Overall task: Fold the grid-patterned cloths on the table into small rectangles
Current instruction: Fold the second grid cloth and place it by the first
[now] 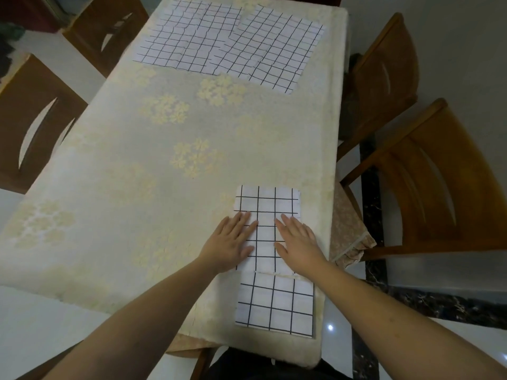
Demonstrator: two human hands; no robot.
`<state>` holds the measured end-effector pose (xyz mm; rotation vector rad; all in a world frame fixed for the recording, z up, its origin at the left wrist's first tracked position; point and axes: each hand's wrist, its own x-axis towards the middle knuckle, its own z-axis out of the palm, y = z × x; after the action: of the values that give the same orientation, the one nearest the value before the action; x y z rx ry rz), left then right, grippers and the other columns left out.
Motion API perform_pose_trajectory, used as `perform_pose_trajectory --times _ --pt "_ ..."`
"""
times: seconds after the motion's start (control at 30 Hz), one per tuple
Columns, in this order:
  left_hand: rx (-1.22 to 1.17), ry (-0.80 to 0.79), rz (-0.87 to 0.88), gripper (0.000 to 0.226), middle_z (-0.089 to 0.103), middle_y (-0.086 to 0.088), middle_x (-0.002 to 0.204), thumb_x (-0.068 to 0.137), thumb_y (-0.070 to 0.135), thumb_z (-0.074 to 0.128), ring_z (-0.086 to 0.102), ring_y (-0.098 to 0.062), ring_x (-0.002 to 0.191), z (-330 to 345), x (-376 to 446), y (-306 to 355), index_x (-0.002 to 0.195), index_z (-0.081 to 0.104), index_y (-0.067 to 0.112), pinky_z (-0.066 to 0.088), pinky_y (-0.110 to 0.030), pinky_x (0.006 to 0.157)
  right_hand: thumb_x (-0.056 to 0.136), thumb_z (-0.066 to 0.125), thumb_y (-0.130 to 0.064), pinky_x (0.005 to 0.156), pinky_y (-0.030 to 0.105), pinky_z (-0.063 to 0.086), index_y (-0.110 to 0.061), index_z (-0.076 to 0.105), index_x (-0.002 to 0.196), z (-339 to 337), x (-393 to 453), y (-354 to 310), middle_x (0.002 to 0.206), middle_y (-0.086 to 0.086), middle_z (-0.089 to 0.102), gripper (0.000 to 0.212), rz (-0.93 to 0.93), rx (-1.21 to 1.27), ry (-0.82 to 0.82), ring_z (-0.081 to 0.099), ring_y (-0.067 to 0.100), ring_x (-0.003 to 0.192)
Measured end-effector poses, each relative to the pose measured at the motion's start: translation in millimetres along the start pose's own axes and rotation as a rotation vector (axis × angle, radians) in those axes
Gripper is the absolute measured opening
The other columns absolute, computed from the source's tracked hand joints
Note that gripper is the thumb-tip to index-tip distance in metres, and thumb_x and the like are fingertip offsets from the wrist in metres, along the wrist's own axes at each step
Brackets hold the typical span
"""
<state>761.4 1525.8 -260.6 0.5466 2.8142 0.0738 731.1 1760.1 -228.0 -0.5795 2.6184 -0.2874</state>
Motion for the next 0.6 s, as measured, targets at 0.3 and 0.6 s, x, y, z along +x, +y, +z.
perform_pose_trajectory --times 0.3,0.6 --pt "-0.010 0.009 0.076 0.075 0.004 -0.005 0.164 0.094 0.072 0.019 0.002 -0.025 0.151 -1.2 14.1 -29.7 0.156 0.013 0.031 0.006 -0.045 0.119 0.088 0.006 -0.061 0.121 0.042 0.001 -0.026 0.002 0.154 12.6 -1.1 17.1 0.157 -0.007 -0.018 0.076 -0.066 -0.126 -0.028 -0.009 0.017 0.149" --pt "-0.017 0.029 0.018 0.073 0.015 0.000 0.163 0.095 0.064 -0.004 0.014 -0.024 0.150 -24.9 67.3 -69.8 0.155 0.019 0.029 0.006 -0.044 0.120 0.091 0.007 -0.059 0.118 0.035 -0.006 -0.025 0.010 0.155 10.5 0.1 19.1 0.161 -0.005 -0.006 0.072 -0.084 -0.093 -0.003 -0.005 0.016 0.149"
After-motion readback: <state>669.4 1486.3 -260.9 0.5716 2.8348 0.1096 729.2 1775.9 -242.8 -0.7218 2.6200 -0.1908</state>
